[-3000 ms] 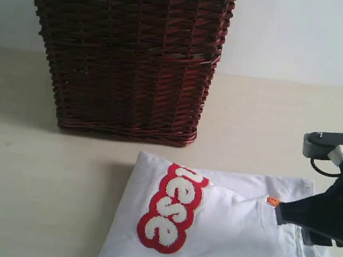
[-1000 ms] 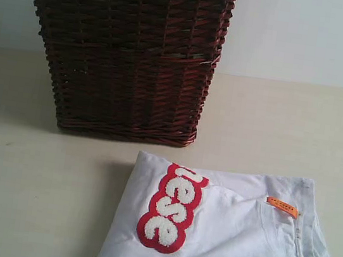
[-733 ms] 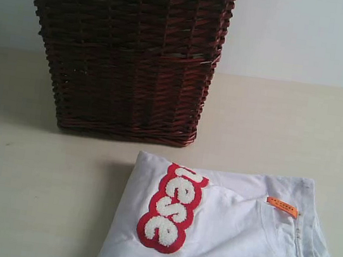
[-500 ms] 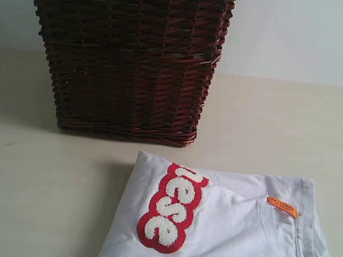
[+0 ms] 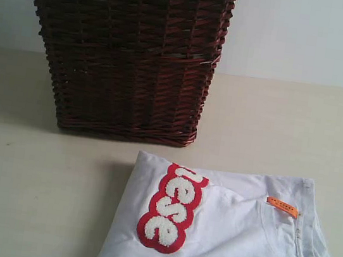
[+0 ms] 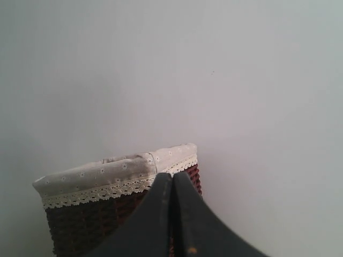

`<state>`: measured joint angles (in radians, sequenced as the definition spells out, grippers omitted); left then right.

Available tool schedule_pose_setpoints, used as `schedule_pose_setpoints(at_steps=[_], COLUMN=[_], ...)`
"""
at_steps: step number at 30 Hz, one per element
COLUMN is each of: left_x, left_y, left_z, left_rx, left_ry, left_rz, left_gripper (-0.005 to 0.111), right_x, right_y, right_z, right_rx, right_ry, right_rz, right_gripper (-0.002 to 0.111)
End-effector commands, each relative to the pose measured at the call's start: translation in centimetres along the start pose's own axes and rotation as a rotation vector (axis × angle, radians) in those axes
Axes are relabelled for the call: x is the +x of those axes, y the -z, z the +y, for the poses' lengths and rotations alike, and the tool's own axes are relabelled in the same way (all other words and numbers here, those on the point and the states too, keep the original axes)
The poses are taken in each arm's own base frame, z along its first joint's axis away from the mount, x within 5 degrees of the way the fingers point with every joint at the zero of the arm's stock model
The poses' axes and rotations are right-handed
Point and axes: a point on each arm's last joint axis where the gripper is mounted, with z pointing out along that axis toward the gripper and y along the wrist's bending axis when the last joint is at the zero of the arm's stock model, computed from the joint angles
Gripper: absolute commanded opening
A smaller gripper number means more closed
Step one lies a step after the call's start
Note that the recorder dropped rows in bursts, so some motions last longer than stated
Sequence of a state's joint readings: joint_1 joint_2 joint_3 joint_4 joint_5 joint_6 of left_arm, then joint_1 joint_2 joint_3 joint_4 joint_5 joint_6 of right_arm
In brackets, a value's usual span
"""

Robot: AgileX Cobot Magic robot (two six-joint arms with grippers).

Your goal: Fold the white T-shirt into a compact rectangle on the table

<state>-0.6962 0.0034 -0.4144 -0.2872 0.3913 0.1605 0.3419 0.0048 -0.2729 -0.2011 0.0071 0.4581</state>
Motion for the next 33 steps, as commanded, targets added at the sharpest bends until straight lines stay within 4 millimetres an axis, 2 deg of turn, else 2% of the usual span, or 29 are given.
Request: schedule_pose_setpoints(at_steps=[1,14,17,26,29,33], left_x=[0.1,0.1,-0.3,-1.1,-0.5,1.4], left_y=[0.0,0.0,0.0,-0.1,-0.3,-0.8], left_z=[0.0,0.1,0.3,1.1,1.7,2.5], left_rx=[0.000,-0.010,-0.074,-0.298,-0.389,-0.478], left_ry=[0.013,-0.010,-0.095,-0.147,-0.222,-0.297], left_rz=[-0.008,-0.008,-0.053,-0.241,-0.284,-0.282], left_gripper=[0.000,0.000,0.000,0.000,0.000,0.000], right_x=[0.1,0.1,0.1,0.1,0.1,0.1], right_y=[0.1,0.1,0.1,0.1,0.1,0.1], right_z=[0.0,0.0,0.0,0.0,0.0,0.0], right_rx=[0.004,0.004,0.004,0.004,0.004,0.004], right_ry=[0.005,0.005,0.005,-0.005,-0.005,-0.005], right_rz=[-0.002,-0.002,-0.002,-0.002,-0.002,-0.002], right_gripper=[0.000,0.000,0.000,0.000,0.000,0.000])
